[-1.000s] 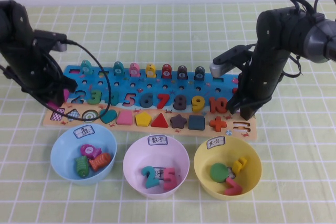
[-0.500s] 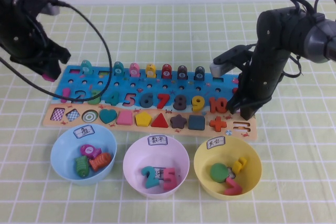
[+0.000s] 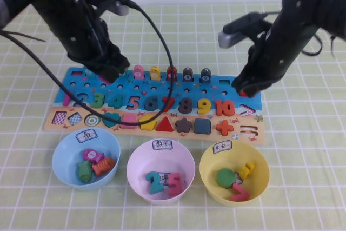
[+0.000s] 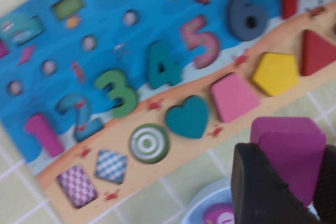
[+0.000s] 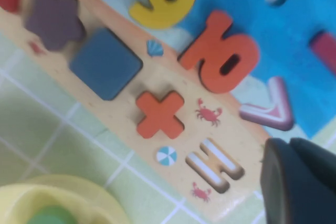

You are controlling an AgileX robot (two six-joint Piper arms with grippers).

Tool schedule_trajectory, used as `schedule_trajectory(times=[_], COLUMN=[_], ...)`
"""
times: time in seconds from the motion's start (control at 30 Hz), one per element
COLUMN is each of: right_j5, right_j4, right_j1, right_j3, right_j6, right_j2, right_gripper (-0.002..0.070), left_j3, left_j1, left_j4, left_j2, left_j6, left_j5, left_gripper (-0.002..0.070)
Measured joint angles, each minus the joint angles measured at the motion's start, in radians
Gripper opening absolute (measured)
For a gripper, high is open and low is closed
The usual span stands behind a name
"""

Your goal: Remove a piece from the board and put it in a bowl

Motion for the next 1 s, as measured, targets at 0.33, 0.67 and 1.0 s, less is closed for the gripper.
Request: schedule_trajectory(times=[0.33,0.67,1.0], right_j5=[0.002,-0.049,-0.184], right_j4=[0.0,-0.011,-0.046], right_j1=[0.0,0.0,0.0], right_j3=[0.003,0.101,0.404], right_j6=[0.052,0.091,0.151], right_j2=[-0.226,-0.502,-0.877], right_gripper=[-0.0017,-0.0017,-0.0017], left_j3=[0.0,0.0,0.0], left_j1=[-0.131,-0.265,-0.378], left_j4=[0.0,-0.004,-0.054], left_j2=[0.0,0.0,0.021], left_j6=[0.03,0.044,0.087], left_j5=[0.002,-0.008,-0.028], left_gripper=[0.0184,0.0184,0.0184])
